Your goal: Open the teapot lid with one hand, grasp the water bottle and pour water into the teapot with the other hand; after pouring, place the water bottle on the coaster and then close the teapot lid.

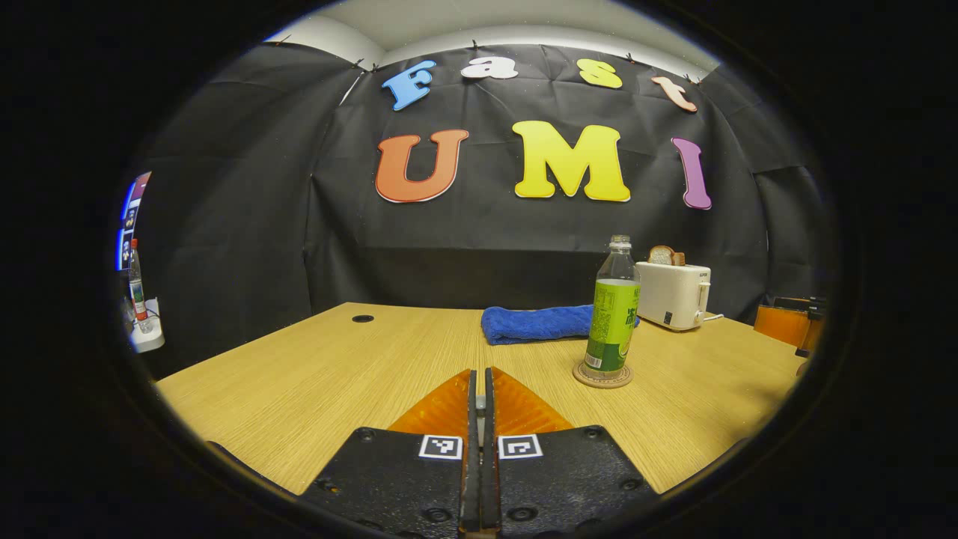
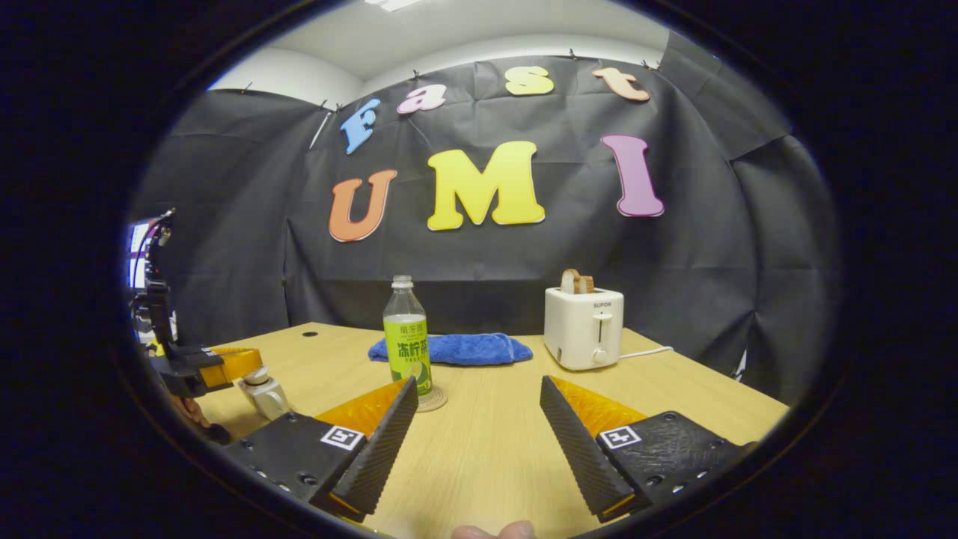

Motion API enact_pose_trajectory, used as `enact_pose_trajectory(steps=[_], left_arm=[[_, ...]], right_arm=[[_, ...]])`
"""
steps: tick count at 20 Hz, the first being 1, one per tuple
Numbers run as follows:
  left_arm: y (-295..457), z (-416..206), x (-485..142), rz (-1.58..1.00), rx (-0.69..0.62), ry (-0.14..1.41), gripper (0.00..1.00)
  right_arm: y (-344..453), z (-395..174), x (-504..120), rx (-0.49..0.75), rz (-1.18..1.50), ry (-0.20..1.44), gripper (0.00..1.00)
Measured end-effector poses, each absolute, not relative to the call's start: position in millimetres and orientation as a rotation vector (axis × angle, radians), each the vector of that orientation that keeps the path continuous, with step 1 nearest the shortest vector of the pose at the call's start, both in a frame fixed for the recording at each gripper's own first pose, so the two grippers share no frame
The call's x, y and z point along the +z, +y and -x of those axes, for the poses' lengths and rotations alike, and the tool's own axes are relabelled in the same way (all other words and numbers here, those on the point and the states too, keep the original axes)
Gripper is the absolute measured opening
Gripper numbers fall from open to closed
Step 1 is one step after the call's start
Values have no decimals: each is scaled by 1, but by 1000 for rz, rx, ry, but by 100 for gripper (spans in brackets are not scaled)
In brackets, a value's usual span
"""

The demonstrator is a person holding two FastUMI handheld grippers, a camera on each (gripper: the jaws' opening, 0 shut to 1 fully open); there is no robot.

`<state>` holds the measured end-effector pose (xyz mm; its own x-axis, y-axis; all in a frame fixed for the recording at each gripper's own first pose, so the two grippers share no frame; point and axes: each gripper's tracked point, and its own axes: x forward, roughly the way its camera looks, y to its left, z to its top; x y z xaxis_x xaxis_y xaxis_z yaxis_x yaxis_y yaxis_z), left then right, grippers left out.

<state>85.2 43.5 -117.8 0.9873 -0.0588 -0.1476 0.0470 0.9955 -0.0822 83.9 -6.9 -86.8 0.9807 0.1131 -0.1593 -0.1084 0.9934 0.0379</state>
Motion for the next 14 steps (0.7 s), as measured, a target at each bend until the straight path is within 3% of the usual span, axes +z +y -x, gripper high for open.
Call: enact_pose_trajectory(steps=[14], left_arm=[[45,-83,-129,68,-29,194,5]], right_arm=[[-7,-78,-85,120,-28,157,98]])
